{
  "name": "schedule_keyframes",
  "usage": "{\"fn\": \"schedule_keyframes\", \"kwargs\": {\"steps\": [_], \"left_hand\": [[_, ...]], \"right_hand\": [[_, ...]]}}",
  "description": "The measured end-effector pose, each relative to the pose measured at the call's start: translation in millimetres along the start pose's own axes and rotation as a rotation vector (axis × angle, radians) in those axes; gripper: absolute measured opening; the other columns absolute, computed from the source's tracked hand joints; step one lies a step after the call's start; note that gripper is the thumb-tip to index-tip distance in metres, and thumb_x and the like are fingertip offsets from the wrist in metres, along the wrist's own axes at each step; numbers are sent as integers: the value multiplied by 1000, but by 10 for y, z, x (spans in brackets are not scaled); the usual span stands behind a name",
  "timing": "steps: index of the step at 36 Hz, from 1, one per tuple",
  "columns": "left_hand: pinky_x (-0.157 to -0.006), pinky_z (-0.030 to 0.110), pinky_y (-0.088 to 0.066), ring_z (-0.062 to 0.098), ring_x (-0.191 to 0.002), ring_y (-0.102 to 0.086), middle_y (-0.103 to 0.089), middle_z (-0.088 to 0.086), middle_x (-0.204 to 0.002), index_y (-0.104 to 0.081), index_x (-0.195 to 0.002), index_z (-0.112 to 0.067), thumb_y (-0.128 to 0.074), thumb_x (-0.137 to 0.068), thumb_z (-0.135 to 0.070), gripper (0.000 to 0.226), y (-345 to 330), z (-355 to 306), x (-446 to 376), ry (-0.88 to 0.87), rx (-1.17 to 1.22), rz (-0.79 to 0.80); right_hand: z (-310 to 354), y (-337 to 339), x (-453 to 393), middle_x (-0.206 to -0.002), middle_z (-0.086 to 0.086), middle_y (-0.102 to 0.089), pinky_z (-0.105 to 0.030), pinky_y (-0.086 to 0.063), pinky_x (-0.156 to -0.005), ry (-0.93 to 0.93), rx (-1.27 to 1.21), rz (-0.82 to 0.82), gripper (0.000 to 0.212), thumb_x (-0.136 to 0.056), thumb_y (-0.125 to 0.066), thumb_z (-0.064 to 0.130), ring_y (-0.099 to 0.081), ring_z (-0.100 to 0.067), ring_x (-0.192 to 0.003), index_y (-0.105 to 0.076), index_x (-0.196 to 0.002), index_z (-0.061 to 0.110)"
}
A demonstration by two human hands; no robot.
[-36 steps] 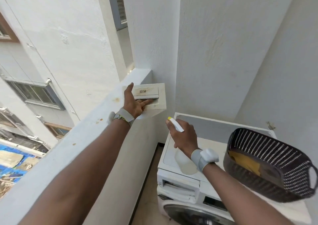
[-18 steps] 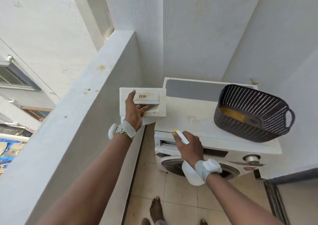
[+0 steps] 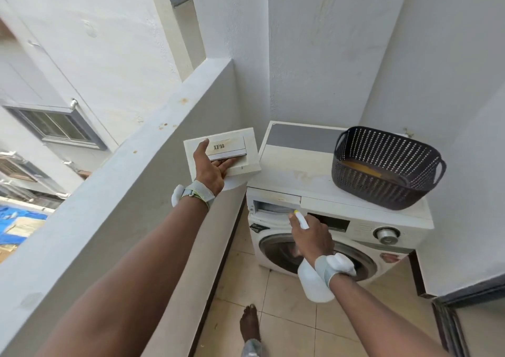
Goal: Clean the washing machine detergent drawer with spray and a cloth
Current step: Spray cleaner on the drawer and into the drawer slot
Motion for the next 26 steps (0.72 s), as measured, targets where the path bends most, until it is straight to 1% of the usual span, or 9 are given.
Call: {"fn": "schedule_keyframes", "kwargs": {"steps": [6, 10, 14, 16, 18, 20, 21, 23, 26], "left_hand": [[-108, 40, -54, 38, -103, -77, -74, 17, -111, -64, -108, -16, -65, -93, -47, 34, 29, 102, 319, -14, -13, 16], [-111, 42, -52, 38, -105, -76, -75, 17, -108, -64, -107, -18, -65, -93, -46, 32, 79, 204, 490, -12, -14, 12], [-112, 41, -51, 37, -107, -75, -74, 15, -106, -64, -105, -18, -64, -95, -44, 29, 102, 237, 588, -15, -11, 27], [-113, 40, -50, 37, -106, -76, -75, 15, -106, -64, -107, -17, -65, -94, -43, 29, 101, 233, 627, -28, -21, 35], [-113, 41, -50, 37, -104, -77, -76, 16, -107, -64, -109, -18, -66, -93, -43, 30, 114, 222, 621, -36, -22, 38], [-116, 39, -46, 36, -104, -77, -80, 13, -98, -65, -109, -20, -66, -92, -44, 30, 111, 222, 602, -39, -43, 42], [-117, 37, -45, 36, -105, -77, -81, 10, -92, -64, -108, -20, -65, -93, -45, 29, 61, 213, 603, -44, -51, 50], [-111, 33, -48, 36, -108, -76, -81, 8, -84, -64, -106, -20, -64, -94, -45, 27, 13, 210, 593, -49, -48, 67], [-87, 27, -51, 36, -105, -76, -81, 8, -83, -64, -104, -21, -63, -94, -44, 25, -153, 241, 554, -36, -48, 88]], "right_hand": [[-56, 44, 223, -84, -5, -70, -41, -56, -76, 32, 37, 36, 64, -83, -45, 79, -66, -36, -80, -67, -75, 20], [42, -66, 414, -77, -1, -68, -40, -59, -69, 106, 51, 111, 64, -79, -40, 83, -68, -34, -68, -60, -75, 23], [121, -139, 525, -74, 0, -67, -40, -58, -71, 168, 34, 178, 58, -83, -36, 81, -69, -32, -65, -54, -74, 27], [112, -22, 538, -69, -1, -67, -41, -58, -68, 158, -8, 123, 58, -86, -36, 79, -69, -31, -59, -53, -70, 27], [127, 122, 512, -63, 0, -65, -39, -57, -65, 134, -67, 82, 57, -91, -38, 75, -67, -26, -48, -56, -68, 25], [177, 301, 440, -61, 0, -65, -37, -56, -65, 122, -109, 53, 56, -95, -41, 70, -64, -21, -41, -57, -69, 23], [231, 430, 367, -61, 1, -65, -37, -56, -66, 128, -126, 15, 56, -95, -42, 70, -64, -20, -43, -58, -69, 22], [371, 663, 240, -60, 1, -66, -37, -56, -69, 161, -154, -49, 58, -94, -41, 71, -66, -21, -50, -60, -71, 21], [621, 1047, 36, -60, 0, -66, -37, -55, -60, 229, -287, -98, 57, -94, -45, 72, -68, -19, -49, -58, -72, 22]]}}
Point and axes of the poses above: each hand's wrist, its own x-axis away from the middle knuckle, its own y-axis out of the back of the hand, z = x × y, the point moved 6 cm from there along -x, towards the middle knuckle
